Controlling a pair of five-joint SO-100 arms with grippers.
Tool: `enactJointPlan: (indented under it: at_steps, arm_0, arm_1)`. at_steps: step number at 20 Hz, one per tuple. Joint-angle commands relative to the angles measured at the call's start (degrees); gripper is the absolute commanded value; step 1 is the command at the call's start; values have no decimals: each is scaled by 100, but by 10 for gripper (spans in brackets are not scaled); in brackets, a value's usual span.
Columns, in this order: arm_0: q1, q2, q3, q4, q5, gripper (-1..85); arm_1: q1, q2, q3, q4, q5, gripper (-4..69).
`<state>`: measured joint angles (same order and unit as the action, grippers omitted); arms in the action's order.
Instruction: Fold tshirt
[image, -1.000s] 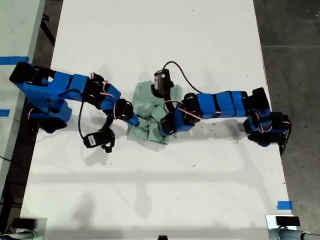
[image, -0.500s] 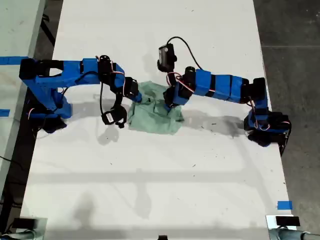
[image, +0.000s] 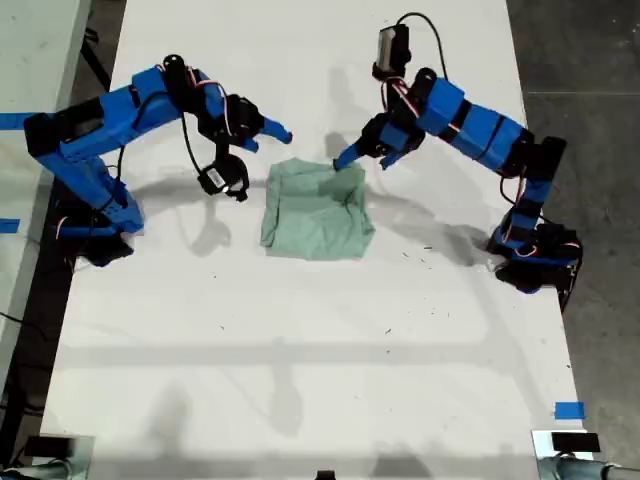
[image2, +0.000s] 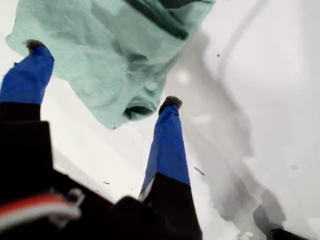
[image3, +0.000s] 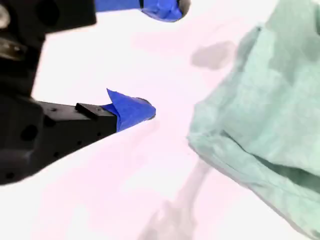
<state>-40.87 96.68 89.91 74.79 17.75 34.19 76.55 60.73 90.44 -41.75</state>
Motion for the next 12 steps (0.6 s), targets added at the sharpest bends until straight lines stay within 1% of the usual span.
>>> enactJointPlan:
  at_steps: [1, 3, 5, 7, 8, 9, 11, 12]
  arm_0:
    - [-668, 1257, 123, 123, 211, 293]
    - [-905, 1793, 615, 79, 316, 291]
    - [-896, 2435, 1380, -202, 290, 282]
    - [-800, 3357, 2329, -606, 290, 203]
    - [-782, 3885, 2839, -782, 281, 98]
    - [-765, 4482, 3375, -967, 272, 16]
    - [-527, 5836, 4535, -1345, 44, 1]
    - [-308, 6530, 5133, -1556, -79, 1]
  arm_1:
    - [659, 1415, 571, 53, -360, 360]
    - [1046, 2197, 1318, 53, -589, 345]
    - [1195, 3023, 2232, -53, -668, 330]
    - [1125, 4008, 3357, -510, -598, 312]
    - [1046, 4491, 3894, -624, -501, 238]
    - [984, 4975, 4421, -686, -431, 184]
    - [782, 5906, 5493, -809, 70, 54]
    - [536, 6284, 5994, -896, 387, 41]
